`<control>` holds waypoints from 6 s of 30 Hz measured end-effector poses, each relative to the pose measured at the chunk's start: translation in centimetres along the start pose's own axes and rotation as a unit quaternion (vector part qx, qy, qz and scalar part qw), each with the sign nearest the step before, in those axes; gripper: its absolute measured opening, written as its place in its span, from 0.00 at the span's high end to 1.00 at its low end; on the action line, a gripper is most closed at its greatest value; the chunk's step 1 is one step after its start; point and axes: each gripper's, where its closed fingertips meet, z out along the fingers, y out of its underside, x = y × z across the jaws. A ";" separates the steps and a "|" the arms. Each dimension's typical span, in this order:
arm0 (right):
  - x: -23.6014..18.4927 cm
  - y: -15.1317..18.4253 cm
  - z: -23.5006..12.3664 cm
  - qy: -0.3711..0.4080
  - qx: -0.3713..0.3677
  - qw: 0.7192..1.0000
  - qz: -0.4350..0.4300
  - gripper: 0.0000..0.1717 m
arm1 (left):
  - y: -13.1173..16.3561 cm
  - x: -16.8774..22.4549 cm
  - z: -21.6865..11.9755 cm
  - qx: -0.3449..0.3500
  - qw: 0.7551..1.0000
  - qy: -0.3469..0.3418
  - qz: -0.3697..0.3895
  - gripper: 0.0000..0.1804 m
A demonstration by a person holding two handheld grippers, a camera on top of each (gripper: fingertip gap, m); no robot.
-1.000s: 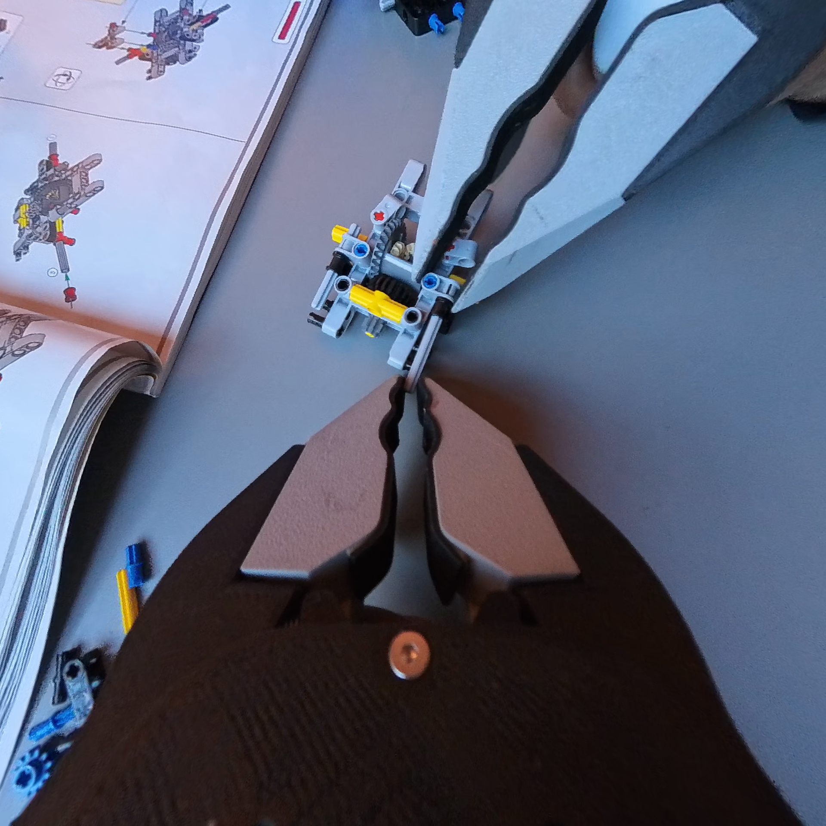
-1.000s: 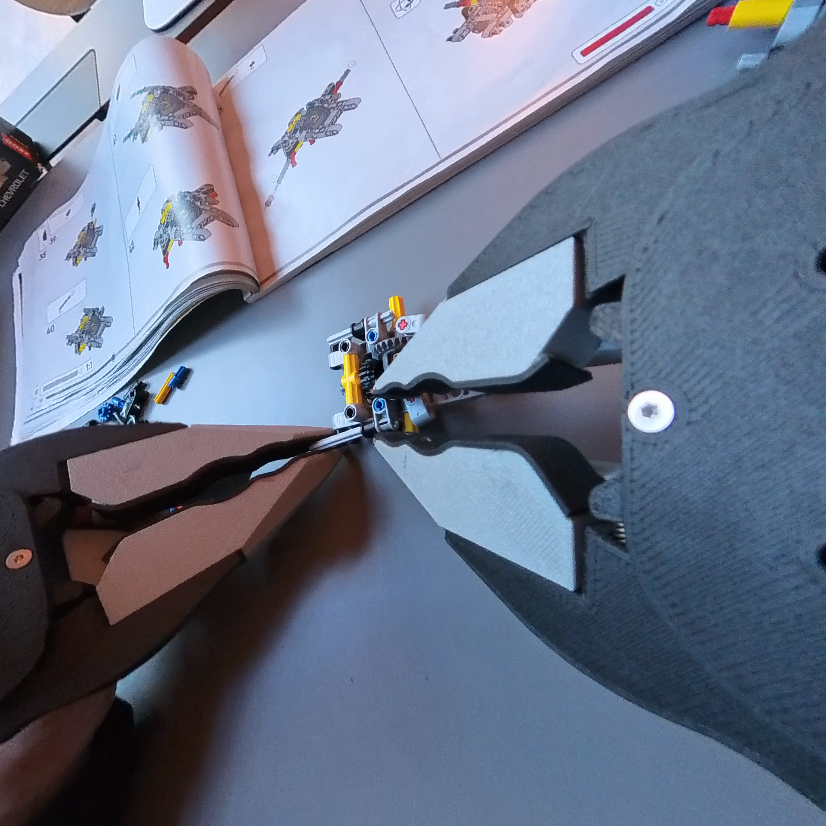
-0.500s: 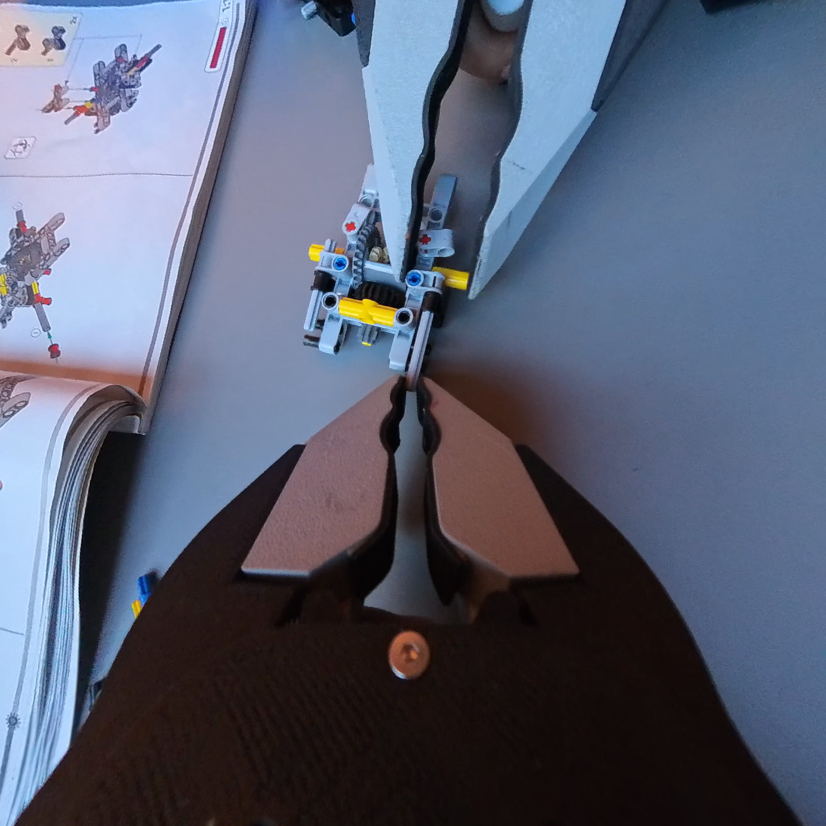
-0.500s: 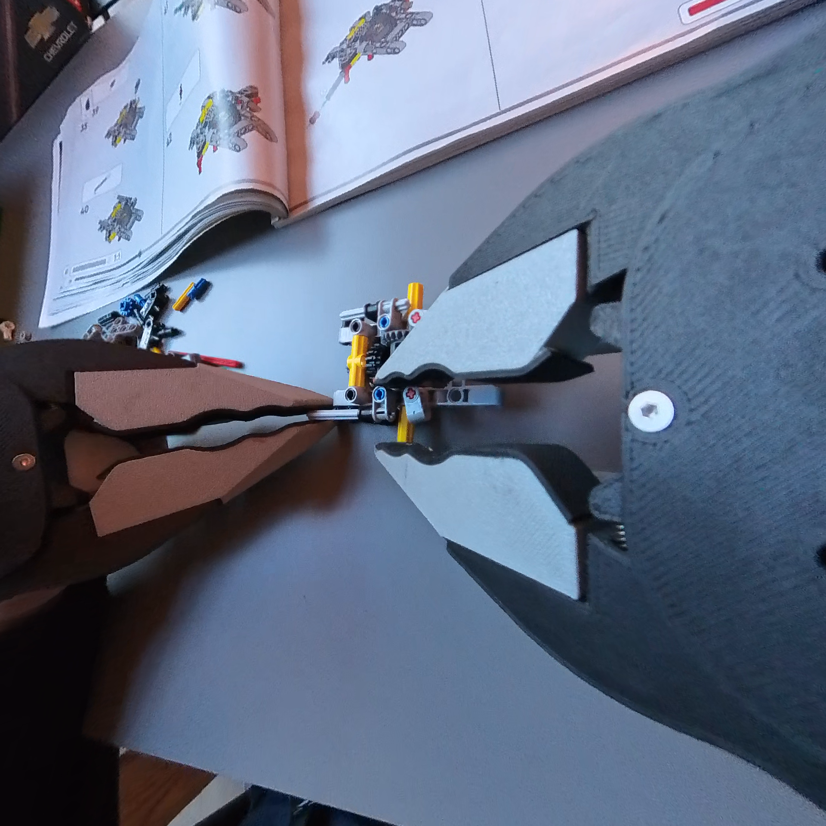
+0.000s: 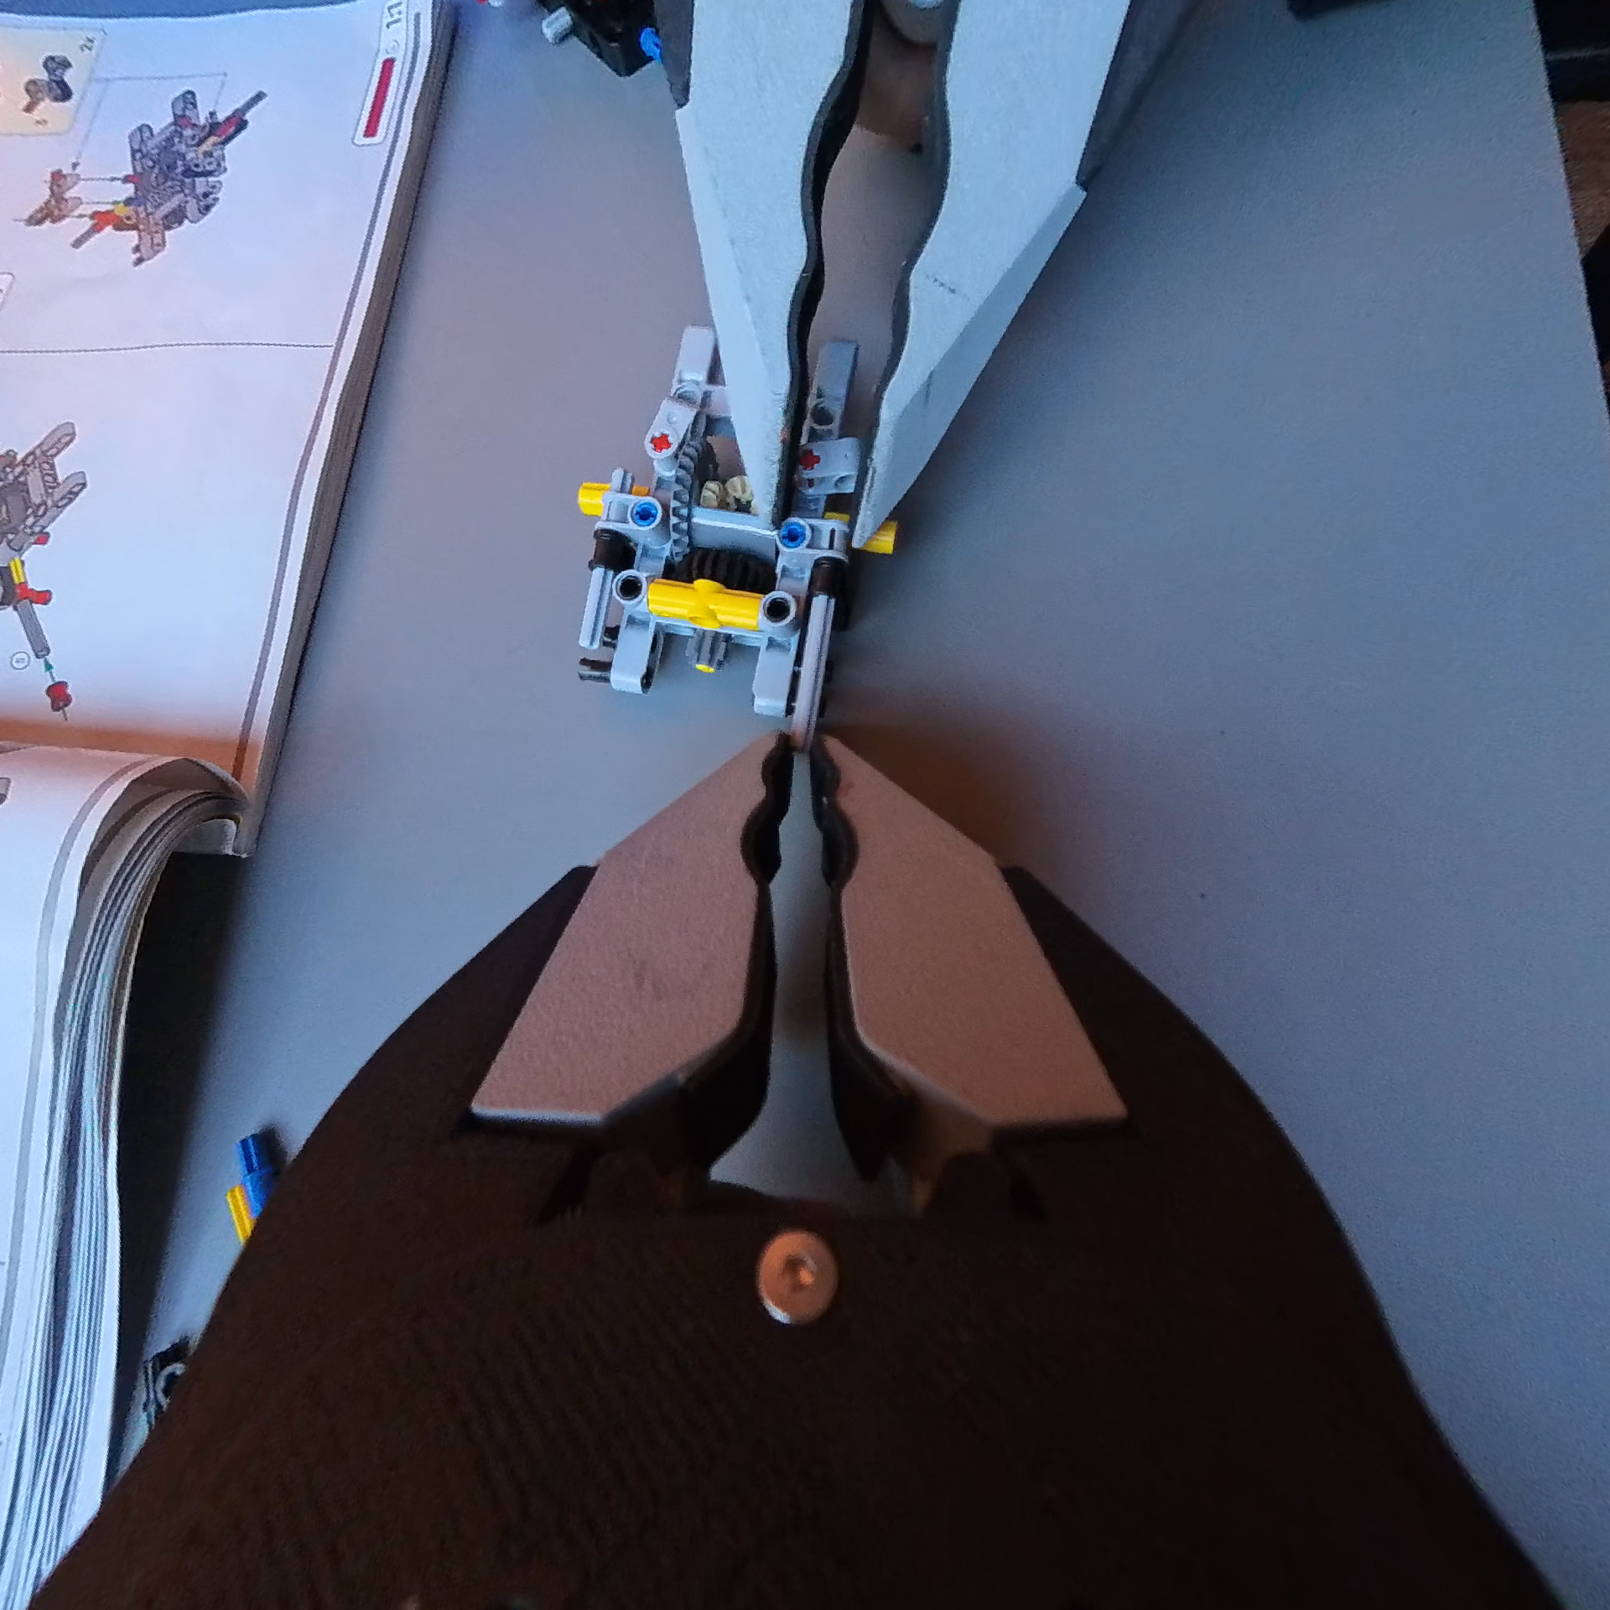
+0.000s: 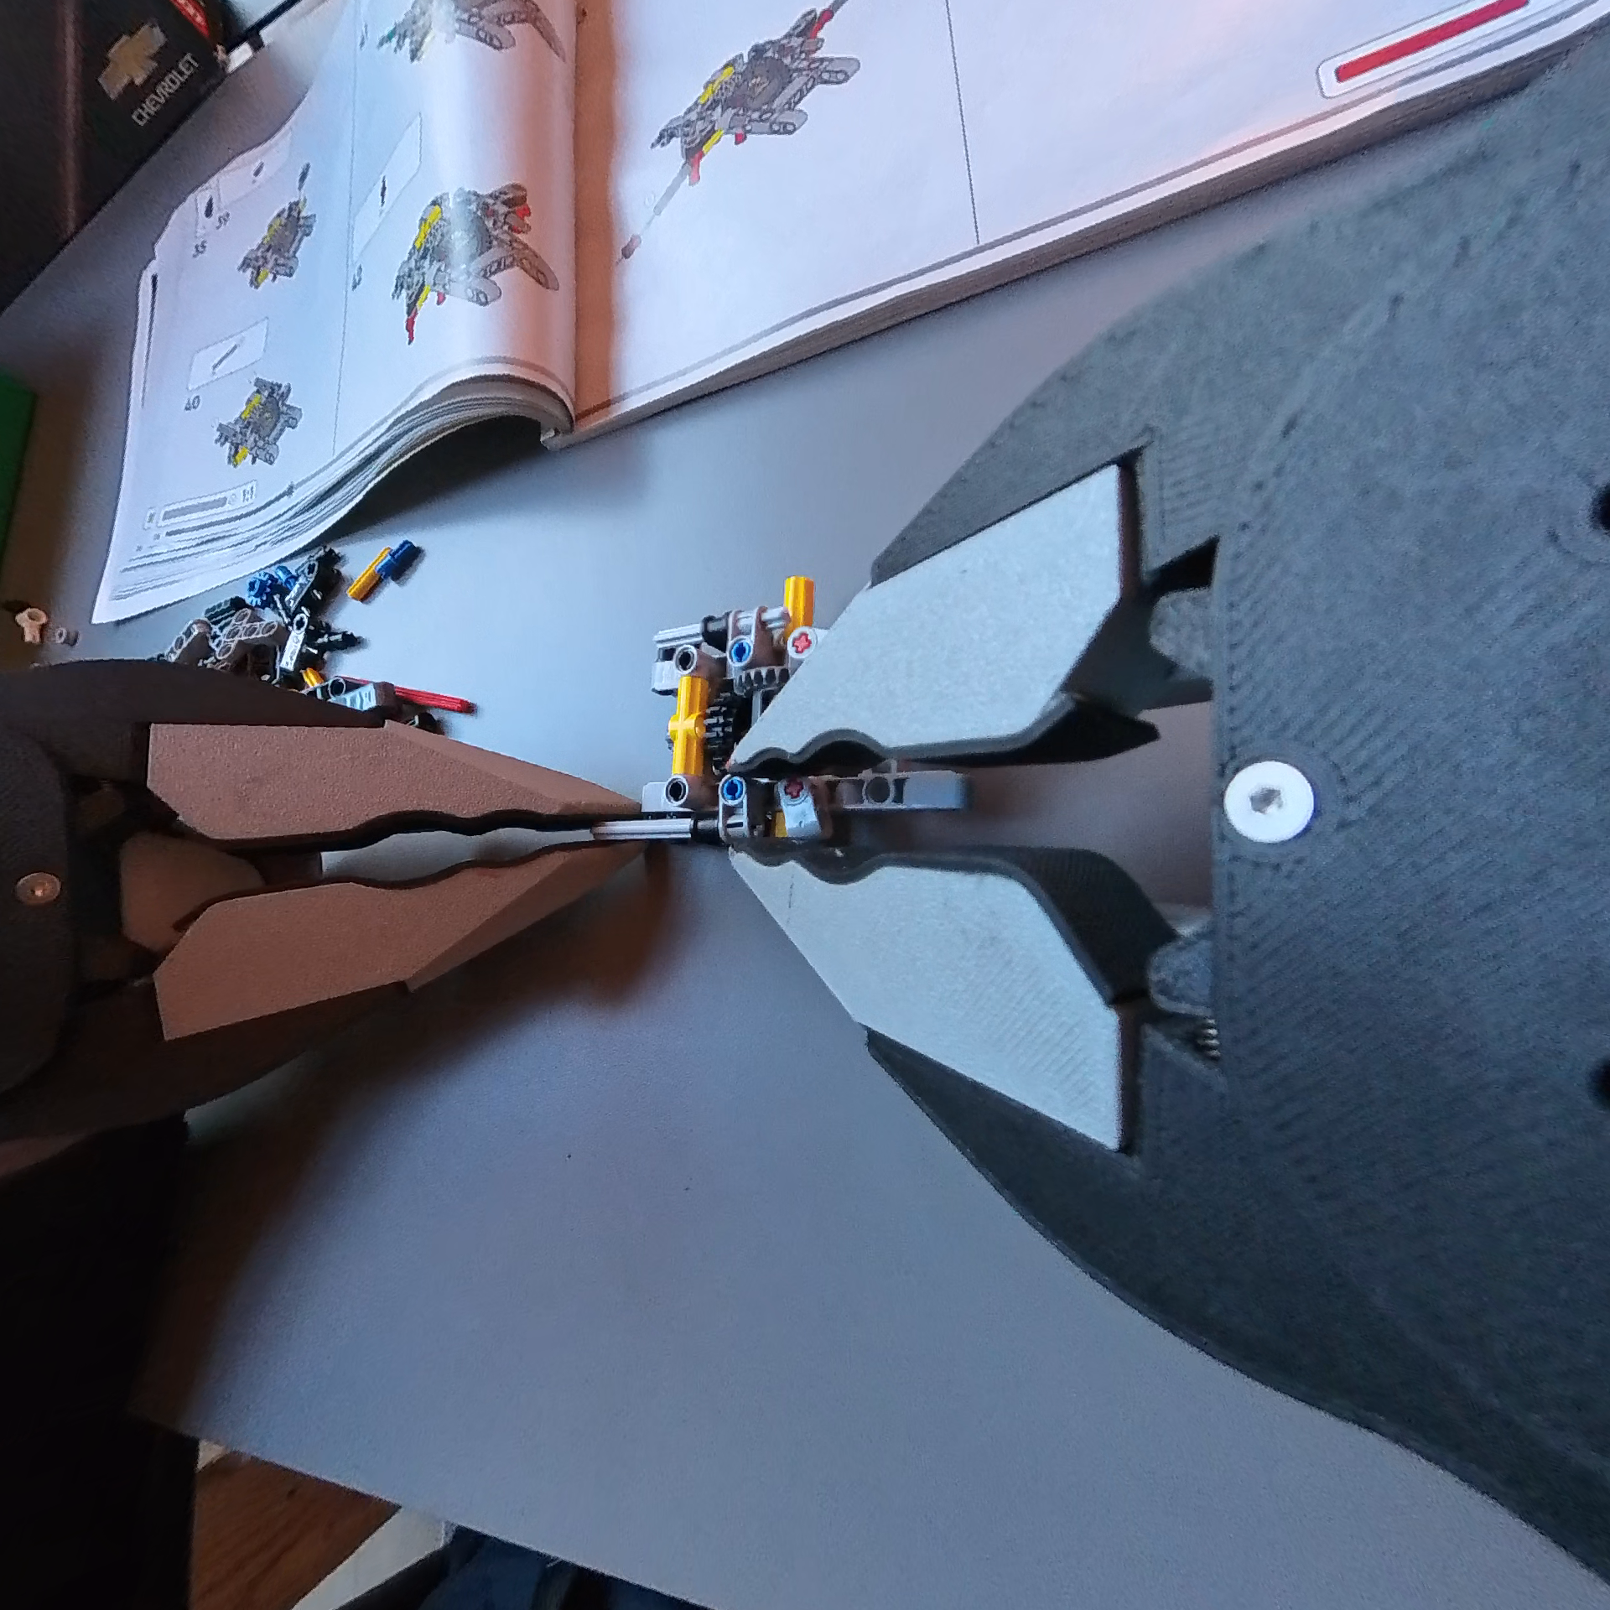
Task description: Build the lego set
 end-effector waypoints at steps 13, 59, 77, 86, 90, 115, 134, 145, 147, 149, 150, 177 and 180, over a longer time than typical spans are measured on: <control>0.2 -0.1 0.1 0.000 0.005 1.000 0.026 0.98 | -0.2 0.4 0.2 0.002 1.000 0.010 -0.012 1.00; -0.1 0.4 0.0 -0.012 -0.004 1.000 0.017 0.93 | -0.5 0.2 0.6 -0.046 0.998 -0.010 0.042 1.00; 0.2 0.5 -0.1 -0.004 -0.007 1.000 0.020 0.93 | -0.8 0.0 0.9 -0.053 0.998 -0.003 0.034 1.00; 0.8 0.3 0.0 0.014 -0.001 1.000 0.019 0.93 | -0.7 -0.3 0.9 -0.042 0.999 -0.020 0.000 1.00; 1.2 0.0 -0.4 0.038 0.010 0.999 0.004 0.89 | -1.0 -0.3 0.9 -0.023 0.999 -0.009 -0.039 0.97; -0.2 2.0 -5.0 0.197 -0.005 0.980 0.002 0.91 | -2.8 -4.3 0.3 -0.034 0.994 0.011 -0.107 0.87; 4.1 3.7 -6.2 0.204 -0.007 0.978 0.045 0.88 | -2.1 0.6 0.2 -0.030 0.989 0.044 -0.137 0.89; 1.2 4.1 -5.2 0.098 -0.022 0.995 -0.022 0.76 | -4.3 -0.9 2.5 0.015 0.998 -0.008 -0.057 0.64; 1.3 4.2 -4.9 0.098 -0.028 0.994 -0.038 0.76 | -4.3 -0.5 3.0 0.013 0.999 -0.006 -0.037 0.64; 1.4 3.9 -4.6 0.092 -0.025 0.994 -0.047 0.74 | -3.9 -0.7 3.5 0.001 1.000 -0.021 -0.019 0.65; 1.3 3.9 -4.4 0.087 -0.025 0.995 -0.050 0.74 | -3.7 -0.7 3.7 -0.001 1.000 -0.023 -0.013 0.66; 1.3 3.7 -3.5 0.057 -0.028 0.995 -0.073 0.77 | -3.5 -0.2 3.6 0.012 0.999 0.039 0.000 0.75; 0.8 3.8 -3.6 0.036 -0.031 0.996 -0.075 0.71 | -3.5 -0.3 3.5 0.014 0.999 0.046 0.010 0.75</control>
